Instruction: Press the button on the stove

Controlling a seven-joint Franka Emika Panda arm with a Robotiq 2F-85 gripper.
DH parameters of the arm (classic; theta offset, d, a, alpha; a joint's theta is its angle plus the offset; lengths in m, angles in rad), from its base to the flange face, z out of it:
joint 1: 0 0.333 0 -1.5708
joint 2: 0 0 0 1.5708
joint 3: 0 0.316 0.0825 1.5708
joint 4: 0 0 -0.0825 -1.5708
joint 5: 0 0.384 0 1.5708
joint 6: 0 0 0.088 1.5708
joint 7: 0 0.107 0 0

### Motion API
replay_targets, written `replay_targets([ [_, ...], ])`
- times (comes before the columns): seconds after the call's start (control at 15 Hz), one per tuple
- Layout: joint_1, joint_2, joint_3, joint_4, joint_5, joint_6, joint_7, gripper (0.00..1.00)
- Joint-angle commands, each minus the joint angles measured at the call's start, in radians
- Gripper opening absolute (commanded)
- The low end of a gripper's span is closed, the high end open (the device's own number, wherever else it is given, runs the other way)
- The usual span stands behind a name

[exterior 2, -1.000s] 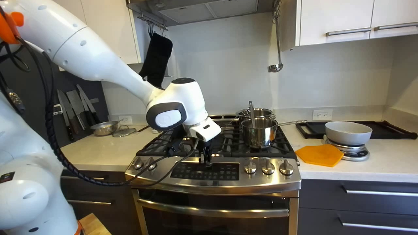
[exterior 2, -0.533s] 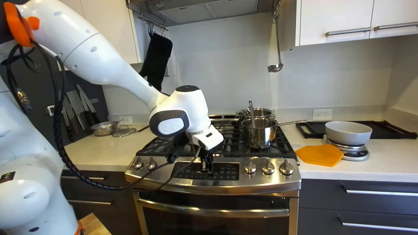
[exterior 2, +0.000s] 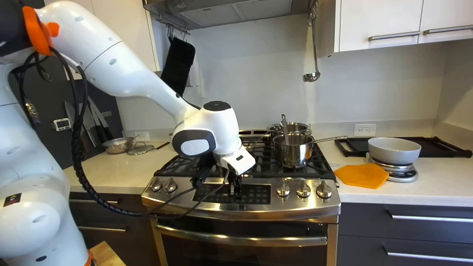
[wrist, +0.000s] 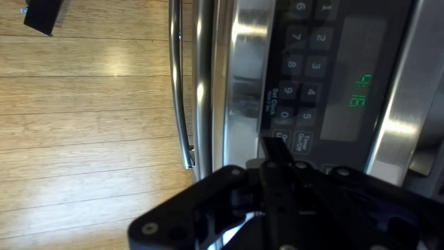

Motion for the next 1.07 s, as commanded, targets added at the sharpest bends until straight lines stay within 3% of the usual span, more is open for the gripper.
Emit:
replay_targets([
  [0.0,0.031,0.051,-0.027,0.036,0.092,0.013,-0.077,0.0],
  [1.0,0.022,0.127,-0.016,0.084,0.125,0.008,-0.094,0.0],
])
